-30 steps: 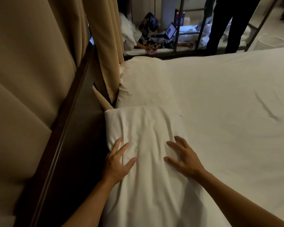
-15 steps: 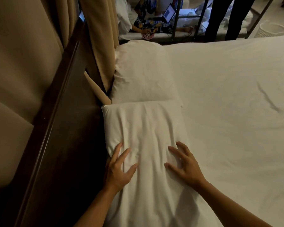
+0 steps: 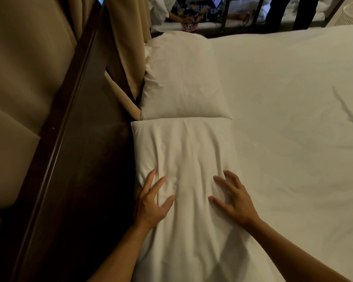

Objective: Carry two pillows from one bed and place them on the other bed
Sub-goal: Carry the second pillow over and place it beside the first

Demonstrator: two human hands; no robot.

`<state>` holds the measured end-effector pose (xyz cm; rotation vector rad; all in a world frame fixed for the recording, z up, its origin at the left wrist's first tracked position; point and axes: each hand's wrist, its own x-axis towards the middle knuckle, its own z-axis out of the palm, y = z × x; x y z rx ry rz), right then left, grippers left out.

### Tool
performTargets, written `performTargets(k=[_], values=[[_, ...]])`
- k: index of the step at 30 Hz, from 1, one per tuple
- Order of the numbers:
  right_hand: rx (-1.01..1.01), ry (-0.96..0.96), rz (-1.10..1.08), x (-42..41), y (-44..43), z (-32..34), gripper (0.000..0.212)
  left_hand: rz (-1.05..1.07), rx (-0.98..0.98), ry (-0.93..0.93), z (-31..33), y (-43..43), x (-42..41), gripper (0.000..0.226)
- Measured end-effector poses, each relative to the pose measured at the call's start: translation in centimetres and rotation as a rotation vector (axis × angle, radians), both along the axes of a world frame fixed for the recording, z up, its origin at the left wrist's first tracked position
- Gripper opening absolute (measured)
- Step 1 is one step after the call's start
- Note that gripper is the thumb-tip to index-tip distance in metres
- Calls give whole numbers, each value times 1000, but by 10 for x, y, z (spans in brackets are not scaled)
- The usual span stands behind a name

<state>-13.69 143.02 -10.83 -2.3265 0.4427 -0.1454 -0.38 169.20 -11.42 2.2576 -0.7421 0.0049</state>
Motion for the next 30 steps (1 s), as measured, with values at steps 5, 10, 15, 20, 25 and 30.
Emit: performTargets(k=[5, 10, 15, 20, 25, 30], values=[[8, 56, 9, 1, -5, -5, 72, 2, 36, 29, -5, 0, 4, 60], [34, 266, 40, -1, -17, -20, 85, -8, 140, 81, -21, 12, 2, 67], [-53, 371, -119, 7, -28, -14, 87, 159, 288, 79, -19, 19, 12, 75], [-215, 306, -77, 56, -28, 8, 79, 149, 396, 20, 7, -23, 55, 75], [-306, 294, 79, 108, -9, 8, 65, 3, 515, -9, 14, -77, 82, 68], [-342, 327, 157, 124, 9, -14, 64, -33, 584, 36, -13, -90, 83, 66]])
